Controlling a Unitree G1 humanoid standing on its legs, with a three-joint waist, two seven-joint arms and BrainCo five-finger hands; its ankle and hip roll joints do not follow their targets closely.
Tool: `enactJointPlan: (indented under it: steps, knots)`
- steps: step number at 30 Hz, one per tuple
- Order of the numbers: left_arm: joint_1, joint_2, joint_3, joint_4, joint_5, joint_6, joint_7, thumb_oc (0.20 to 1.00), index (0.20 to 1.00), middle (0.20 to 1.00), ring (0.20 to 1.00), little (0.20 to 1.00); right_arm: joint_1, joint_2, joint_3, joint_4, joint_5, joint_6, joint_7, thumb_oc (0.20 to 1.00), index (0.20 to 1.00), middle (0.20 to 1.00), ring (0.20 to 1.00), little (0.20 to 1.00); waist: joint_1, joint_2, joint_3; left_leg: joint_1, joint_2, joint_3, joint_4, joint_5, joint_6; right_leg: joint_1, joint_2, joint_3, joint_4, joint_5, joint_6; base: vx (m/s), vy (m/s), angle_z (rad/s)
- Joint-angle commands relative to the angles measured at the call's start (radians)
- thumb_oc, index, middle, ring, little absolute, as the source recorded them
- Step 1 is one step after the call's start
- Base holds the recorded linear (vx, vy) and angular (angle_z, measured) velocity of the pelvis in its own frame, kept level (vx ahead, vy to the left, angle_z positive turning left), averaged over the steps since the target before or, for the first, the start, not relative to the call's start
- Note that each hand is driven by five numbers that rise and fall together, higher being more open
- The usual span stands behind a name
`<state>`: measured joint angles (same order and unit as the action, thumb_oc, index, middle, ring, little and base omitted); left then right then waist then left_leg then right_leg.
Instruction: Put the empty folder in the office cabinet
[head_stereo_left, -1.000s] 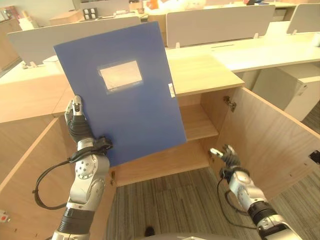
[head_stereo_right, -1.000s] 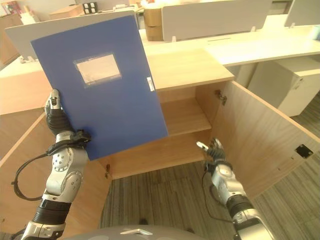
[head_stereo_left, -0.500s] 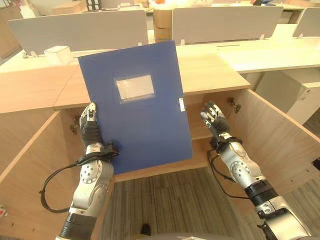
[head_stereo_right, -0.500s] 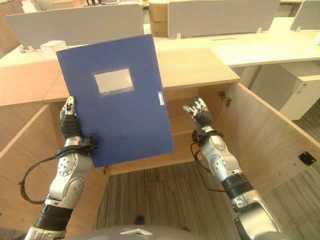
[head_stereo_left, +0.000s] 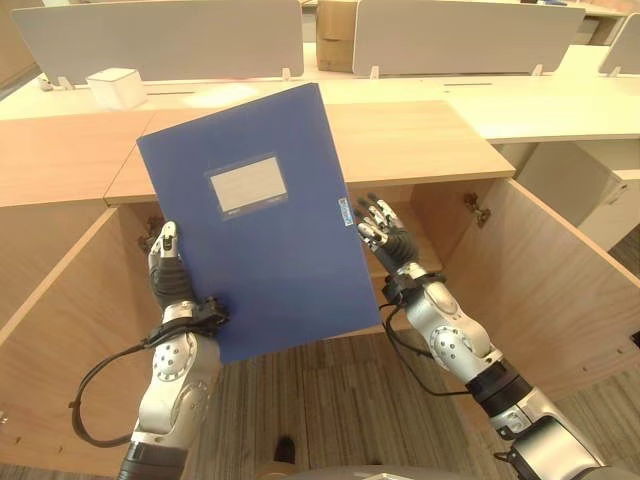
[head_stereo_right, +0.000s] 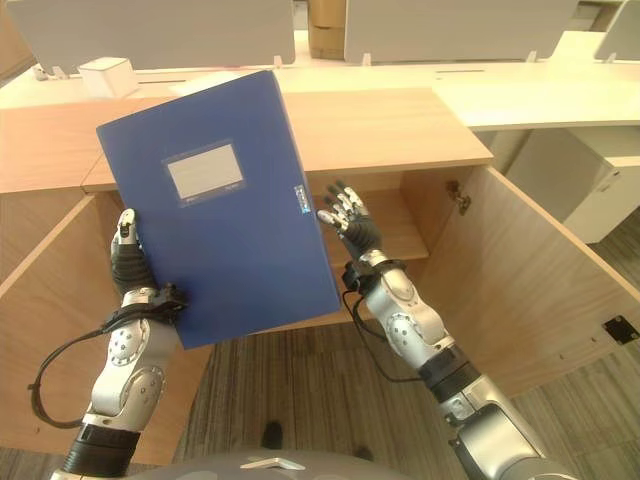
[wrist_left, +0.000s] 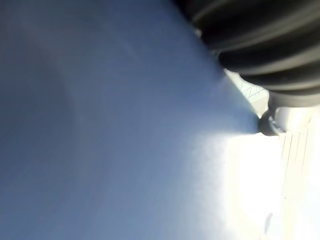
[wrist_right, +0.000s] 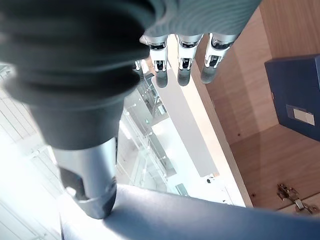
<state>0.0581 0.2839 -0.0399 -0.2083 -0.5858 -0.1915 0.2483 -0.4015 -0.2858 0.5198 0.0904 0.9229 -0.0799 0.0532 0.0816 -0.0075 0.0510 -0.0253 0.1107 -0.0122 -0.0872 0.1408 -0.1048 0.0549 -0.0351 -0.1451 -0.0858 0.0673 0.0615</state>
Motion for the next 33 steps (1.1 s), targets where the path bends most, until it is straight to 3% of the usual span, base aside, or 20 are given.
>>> enactJointPlan:
  steps: [1, 8, 21, 29, 33]
  knots:
    - [-0.039, 0.034, -0.013, -0.125, -0.02, -0.039, -0.012, 0.2, 0.2, 0.2, 0.2, 0.2, -0.066, 0.05, 0.102, -0.09, -0.065, 0.023, 0.09, 1.0, 1.0, 1.0, 1.0, 1.0, 0.012, -0.075, -0.035, 0.0, -0.022, 0.002, 0.0, -0.104, -0.003, 0.045, -0.121, -0.01, 0.036, -0.13, 0.084, 0.01, -0.004, 0.03]
    - [-0.027, 0.032, 0.001, -0.122, -0.018, -0.036, -0.008, 0.2, 0.2, 0.2, 0.2, 0.2, -0.046, 0.041, 0.13, -0.099, -0.066, 0.037, 0.108, 1.0, 1.0, 1.0, 1.0, 1.0, 0.018, -0.079, -0.034, -0.001, -0.022, -0.001, 0.0, -0.104, -0.003, 0.046, -0.118, -0.012, 0.037, -0.132, 0.083, 0.0, -0.005, 0.05]
    - [0.002, 0.035, 0.012, -0.118, -0.007, -0.022, -0.024, 0.2, 0.2, 0.2, 0.2, 0.2, -0.012, 0.015, -0.004, -0.108, -0.035, -0.004, 0.061, 1.0, 1.0, 1.0, 1.0, 1.0, 0.009, -0.085, -0.043, 0.005, -0.02, 0.002, 0.0, -0.112, 0.002, 0.047, -0.12, -0.01, 0.033, -0.131, 0.085, 0.0, 0.0, 0.0]
    - [-0.002, 0.041, 0.013, -0.116, 0.006, -0.011, -0.033, 0.2, 0.2, 0.2, 0.2, 0.2, -0.023, -0.004, 0.062, -0.153, -0.078, 0.051, 0.105, 1.0, 1.0, 1.0, 1.0, 1.0, 0.014, -0.089, -0.04, 0.0, -0.023, 0.0, 0.0, -0.111, 0.004, 0.043, -0.123, -0.009, 0.032, -0.128, 0.087, 0.0, 0.0, 0.0]
    - [0.006, 0.041, 0.016, -0.117, 0.004, -0.012, -0.028, 0.2, 0.2, 0.2, 0.2, 0.2, -0.017, 0.002, 0.025, -0.159, -0.047, 0.015, 0.081, 1.0, 1.0, 1.0, 1.0, 1.0, 0.012, -0.089, -0.039, 0.001, -0.024, 0.003, 0.0, -0.112, 0.005, 0.042, -0.123, -0.007, 0.03, -0.125, 0.088, 0.0, 0.0, 0.0]
